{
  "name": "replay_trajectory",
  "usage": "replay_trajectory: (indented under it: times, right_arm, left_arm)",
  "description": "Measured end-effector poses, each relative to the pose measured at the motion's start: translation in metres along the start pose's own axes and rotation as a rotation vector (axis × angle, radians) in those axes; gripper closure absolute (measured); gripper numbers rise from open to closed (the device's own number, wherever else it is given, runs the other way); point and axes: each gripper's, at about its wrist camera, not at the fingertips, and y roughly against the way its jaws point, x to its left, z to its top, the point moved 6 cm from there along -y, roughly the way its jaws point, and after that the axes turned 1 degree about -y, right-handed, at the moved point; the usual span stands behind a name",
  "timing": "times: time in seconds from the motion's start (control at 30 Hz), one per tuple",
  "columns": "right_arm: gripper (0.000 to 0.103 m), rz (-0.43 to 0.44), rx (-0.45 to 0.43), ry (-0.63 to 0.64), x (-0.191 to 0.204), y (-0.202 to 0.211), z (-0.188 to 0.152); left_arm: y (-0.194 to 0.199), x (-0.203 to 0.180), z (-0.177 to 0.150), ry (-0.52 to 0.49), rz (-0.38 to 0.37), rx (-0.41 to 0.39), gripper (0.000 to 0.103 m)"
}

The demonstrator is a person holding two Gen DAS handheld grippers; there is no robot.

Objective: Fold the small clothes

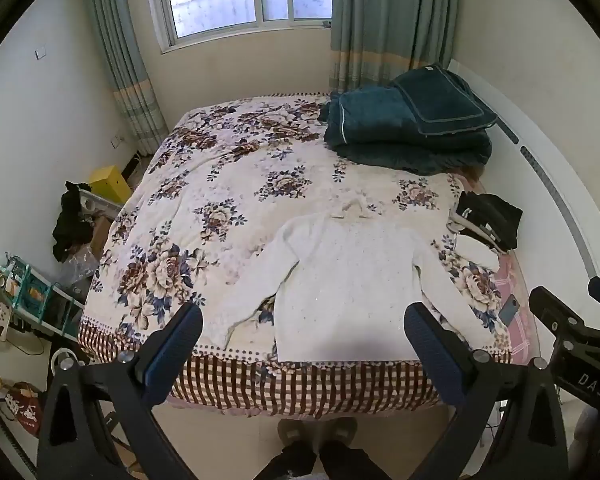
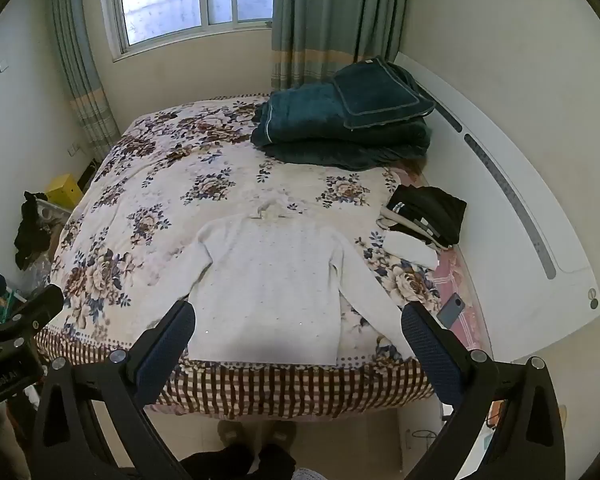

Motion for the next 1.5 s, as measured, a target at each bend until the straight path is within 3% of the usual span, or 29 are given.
replay_trajectory:
  times: [1.5]
  right_arm:
    - [0.0,0.006,-0.013,0.011,0.006,0.006,0.005]
  left_arm:
    - [0.002,-0.001,0.003,0.002,0.004,-0.013,0.0]
